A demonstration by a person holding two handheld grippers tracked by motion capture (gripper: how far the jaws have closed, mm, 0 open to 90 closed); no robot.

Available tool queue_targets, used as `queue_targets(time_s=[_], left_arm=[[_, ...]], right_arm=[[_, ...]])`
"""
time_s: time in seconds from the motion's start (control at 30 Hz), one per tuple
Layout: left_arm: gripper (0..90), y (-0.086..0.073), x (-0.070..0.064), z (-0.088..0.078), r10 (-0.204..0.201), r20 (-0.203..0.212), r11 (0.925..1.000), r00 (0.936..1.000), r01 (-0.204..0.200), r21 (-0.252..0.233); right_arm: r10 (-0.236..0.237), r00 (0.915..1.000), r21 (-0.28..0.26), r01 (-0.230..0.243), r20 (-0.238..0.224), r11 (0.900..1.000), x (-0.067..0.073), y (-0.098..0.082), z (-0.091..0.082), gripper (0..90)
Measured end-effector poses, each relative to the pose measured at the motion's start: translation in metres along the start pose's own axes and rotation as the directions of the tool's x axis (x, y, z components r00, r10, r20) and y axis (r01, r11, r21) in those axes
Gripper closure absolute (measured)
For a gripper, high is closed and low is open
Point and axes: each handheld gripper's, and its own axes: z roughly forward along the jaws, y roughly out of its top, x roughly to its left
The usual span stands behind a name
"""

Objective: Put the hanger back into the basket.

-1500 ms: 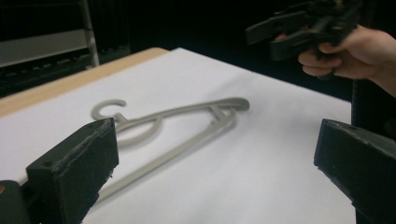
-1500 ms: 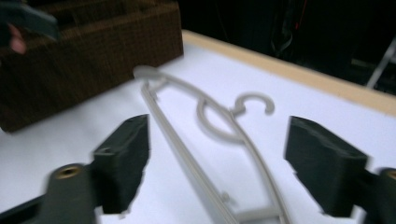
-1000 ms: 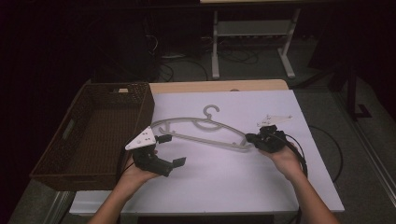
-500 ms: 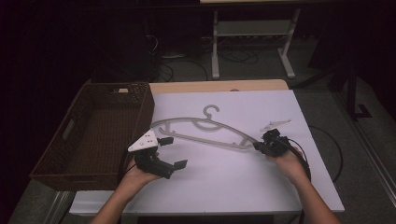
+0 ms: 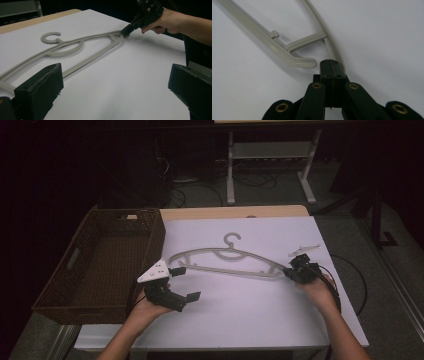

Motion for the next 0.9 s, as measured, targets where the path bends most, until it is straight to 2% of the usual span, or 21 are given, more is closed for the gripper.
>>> queue_targets(time_s=[0.03,0.27,0.4,0.47,0.53,0.57,0.63,0.7,0.77,0.87,0.9], left_arm=[[0.0,0.0,0.0,0.0,0.0,0.0,1.0,1.0,0.0,0.001],[0.0,0.0,0.0,0.001,0.0,0.004,1.0,1.0,0.0,0.001],[0.0,0.0,-0.001,0.002,-0.001,0.005,1.0,1.0,0.001,0.002],[0.0,0.0,-0.001,0.002,0.0,0.005,1.0,1.0,0.0,0.003],[0.0,0.0,-0.001,0.002,0.003,0.006,1.0,1.0,-0.003,0.003],[0.0,0.0,-0.001,0.002,0.002,0.005,1.0,1.0,-0.002,0.003],[0.0,0.0,0.0,0.002,0.001,0.003,1.0,1.0,-0.001,0.006],[0.0,0.0,0.0,0.003,-0.002,0.003,1.0,1.0,0.002,0.005],[0.0,0.0,0.0,0.004,-0.004,0.004,1.0,1.0,0.004,0.003],[0.0,0.0,0.0,0.004,0.002,0.008,1.0,1.0,-0.002,0.008],[0.0,0.0,0.001,0.004,0.001,0.009,1.0,1.0,-0.001,0.007]], right_arm=[[-0.002,1.0,-0.002,0.002,0.007,1.0,-0.004,-0.001,0.0,89.5],[0.078,0.9935,-0.013,-0.077,0.083,0.997,-0.035,-0.01,-0.007,89.4],[0.096,0.9918,-0.044,-0.093,0.084,0.995,-0.039,-0.01,-0.011,89.4],[0.091,0.9943,-0.08,-0.086,0.056,0.993,-0.032,-0.003,-0.018,89.4],[0.061,0.9979,-0.102,-0.058,0.023,0.993,-0.018,0.007,-0.018,89.4],[0.037,0.9993,-0.106,-0.036,0.01,0.994,-0.013,0.011,-0.017,89.4],[-0.017,0.9986,-0.127,0.011,-0.051,0.992,0.006,0.024,-0.009,89.4],[-0.054,0.9926,-0.13,0.04,-0.109,0.991,0.021,0.036,0.001,89.4],[-0.082,0.9866,-0.12,0.065,-0.141,0.991,0.035,0.046,0.01,89.4],[-0.142,0.9717,-0.121,0.12,-0.189,0.985,0.058,0.063,0.028,89.4],[-0.146,0.9679,-0.12,0.124,-0.204,0.985,0.063,0.067,0.032,89.4]])
